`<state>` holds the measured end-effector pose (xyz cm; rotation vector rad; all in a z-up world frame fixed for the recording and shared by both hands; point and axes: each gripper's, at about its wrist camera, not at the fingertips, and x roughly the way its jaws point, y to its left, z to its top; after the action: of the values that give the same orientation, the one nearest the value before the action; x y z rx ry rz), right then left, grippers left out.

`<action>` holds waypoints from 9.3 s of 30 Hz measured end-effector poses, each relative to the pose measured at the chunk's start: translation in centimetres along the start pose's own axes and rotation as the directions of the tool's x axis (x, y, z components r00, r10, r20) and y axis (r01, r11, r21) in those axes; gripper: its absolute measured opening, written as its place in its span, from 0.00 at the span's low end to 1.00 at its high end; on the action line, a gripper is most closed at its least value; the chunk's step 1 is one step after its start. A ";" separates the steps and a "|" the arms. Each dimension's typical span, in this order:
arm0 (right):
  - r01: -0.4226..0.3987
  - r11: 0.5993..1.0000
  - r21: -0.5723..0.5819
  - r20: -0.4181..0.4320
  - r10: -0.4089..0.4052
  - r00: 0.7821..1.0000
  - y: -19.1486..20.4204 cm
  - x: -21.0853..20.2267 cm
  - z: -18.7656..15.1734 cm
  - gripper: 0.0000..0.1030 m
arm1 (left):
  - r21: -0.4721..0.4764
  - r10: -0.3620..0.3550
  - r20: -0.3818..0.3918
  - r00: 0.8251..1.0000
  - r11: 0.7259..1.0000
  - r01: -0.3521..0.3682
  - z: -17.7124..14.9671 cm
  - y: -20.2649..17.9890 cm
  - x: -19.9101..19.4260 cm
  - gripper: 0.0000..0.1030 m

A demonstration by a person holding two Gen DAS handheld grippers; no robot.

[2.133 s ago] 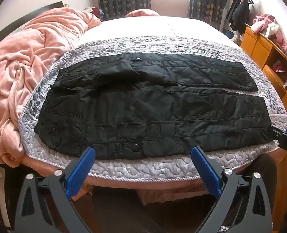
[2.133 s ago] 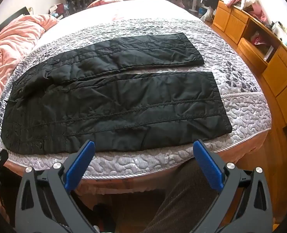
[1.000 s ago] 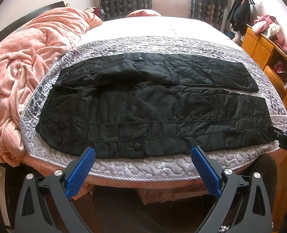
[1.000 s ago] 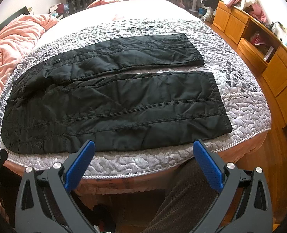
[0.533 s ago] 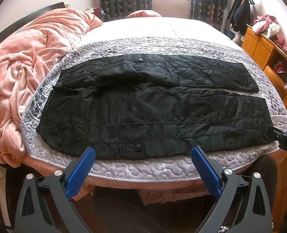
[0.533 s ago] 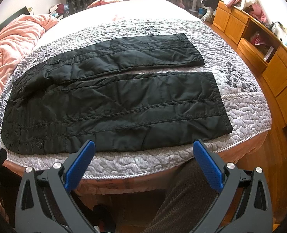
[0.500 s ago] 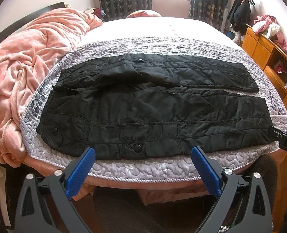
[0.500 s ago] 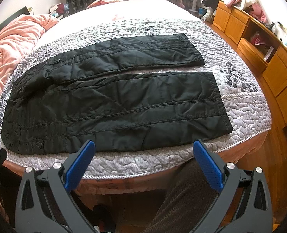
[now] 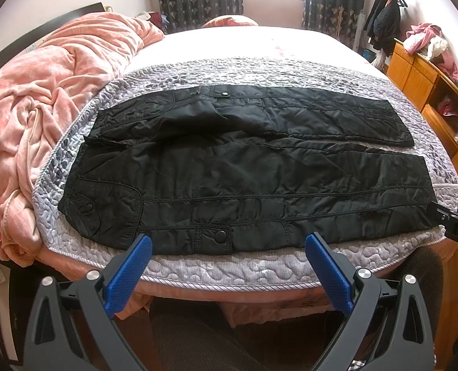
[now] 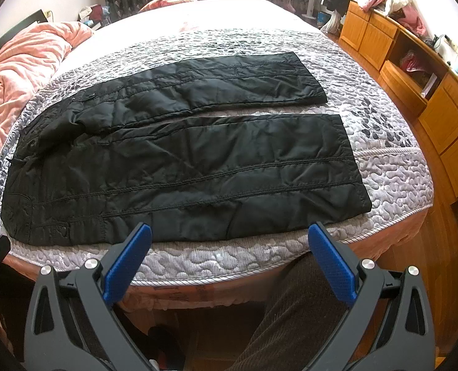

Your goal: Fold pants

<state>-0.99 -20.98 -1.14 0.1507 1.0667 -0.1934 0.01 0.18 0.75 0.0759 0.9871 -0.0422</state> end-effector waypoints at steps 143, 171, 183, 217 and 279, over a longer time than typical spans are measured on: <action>-0.347 0.938 -0.012 0.018 0.347 0.938 -26.1 15.9 5.9 0.72 | 0.743 -0.204 0.157 0.966 0.669 0.020 -1.2 -22.0 13.0 0.06; -0.237 0.967 0.090 -0.036 0.241 0.970 -20.8 15.6 7.7 0.05 | 0.699 -0.287 0.116 0.951 0.704 0.127 -1.9 -23.4 10.8 0.09; -0.096 0.993 0.065 0.055 0.093 0.994 -19.3 11.1 7.0 0.47 | 0.664 -0.255 0.045 0.966 0.730 0.162 -2.5 -24.8 15.7 0.12; -0.126 0.991 -0.046 -0.222 0.113 0.968 -8.6 19.9 7.3 0.60 | -0.464 -0.585 -0.066 0.809 0.736 0.494 9.8 2.6 22.6 0.31; -0.088 0.992 -0.095 -0.253 0.061 0.965 -7.6 19.8 9.1 0.77 | -0.401 -0.231 -0.048 0.972 0.895 0.193 -1.4 10.0 17.4 0.29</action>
<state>14.30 -32.03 -14.49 0.1215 1.3176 -0.0499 9.15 10.27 -14.11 -0.4063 1.0791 -0.0399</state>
